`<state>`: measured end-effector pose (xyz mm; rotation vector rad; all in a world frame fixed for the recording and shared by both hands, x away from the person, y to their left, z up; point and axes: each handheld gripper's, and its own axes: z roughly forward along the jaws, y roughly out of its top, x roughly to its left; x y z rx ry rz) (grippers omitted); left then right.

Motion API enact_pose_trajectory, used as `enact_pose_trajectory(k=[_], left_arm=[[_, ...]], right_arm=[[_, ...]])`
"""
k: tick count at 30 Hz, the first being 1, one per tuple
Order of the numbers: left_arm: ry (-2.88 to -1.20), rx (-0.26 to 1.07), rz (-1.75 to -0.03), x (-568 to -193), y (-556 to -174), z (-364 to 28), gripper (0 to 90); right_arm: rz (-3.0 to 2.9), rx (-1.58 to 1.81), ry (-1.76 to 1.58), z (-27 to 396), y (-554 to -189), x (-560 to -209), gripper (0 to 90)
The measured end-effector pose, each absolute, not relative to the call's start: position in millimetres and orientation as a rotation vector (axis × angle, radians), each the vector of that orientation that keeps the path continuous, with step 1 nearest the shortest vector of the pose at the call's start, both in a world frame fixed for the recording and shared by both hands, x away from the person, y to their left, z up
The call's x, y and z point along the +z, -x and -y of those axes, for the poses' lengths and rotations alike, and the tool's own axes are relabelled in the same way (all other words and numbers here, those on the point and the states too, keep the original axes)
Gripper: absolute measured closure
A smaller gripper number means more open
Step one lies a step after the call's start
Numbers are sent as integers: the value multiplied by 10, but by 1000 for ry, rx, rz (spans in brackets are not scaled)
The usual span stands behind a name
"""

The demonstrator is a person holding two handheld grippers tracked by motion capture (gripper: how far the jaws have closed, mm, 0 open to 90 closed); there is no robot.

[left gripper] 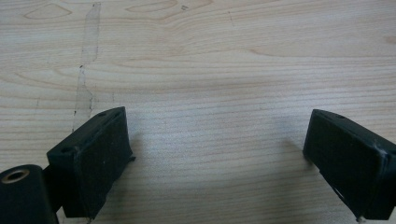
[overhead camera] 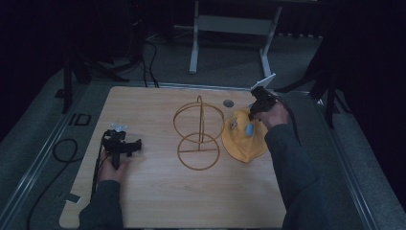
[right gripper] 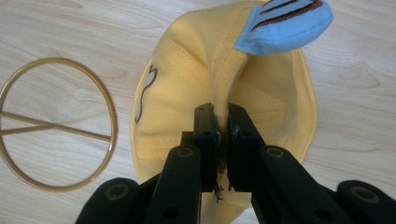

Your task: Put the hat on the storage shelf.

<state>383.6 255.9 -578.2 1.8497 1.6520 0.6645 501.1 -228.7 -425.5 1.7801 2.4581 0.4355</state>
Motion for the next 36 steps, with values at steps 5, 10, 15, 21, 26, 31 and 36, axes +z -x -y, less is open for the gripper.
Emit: enact_pose_trajectory(k=[5,10,15,21,26,31,36], left_arm=[[-1850,664,-1652,-5781,-3836,-2559,73],[-1850,665,-1652,-5781,-3836,-2559,73],[-1850,664,-1652,-5781,-3836,-2559,73],[-1851,665,-1652,-5781,-3836,-2559,73],[-1853,666,-1650,-5781,-3836,-2561,73],[-1852,665,-1650,-5781,-3836,-2560,73],[-1852,665,-1651,-5780,-3836,-2560,73]], right_arm=[[-2502,442,-1719,2305,-5007,-4169,843],[-2535,438,-1665,2296,-5000,-4079,843],[-2576,422,-1596,2283,-4990,-3976,843],[-2610,397,-1551,2305,-4984,-3921,844],[-2630,402,-1510,2337,-4969,-3842,843],[-2645,416,-1460,2366,-4944,-3741,844],[-2650,414,-1433,2373,-4923,-3681,843]])
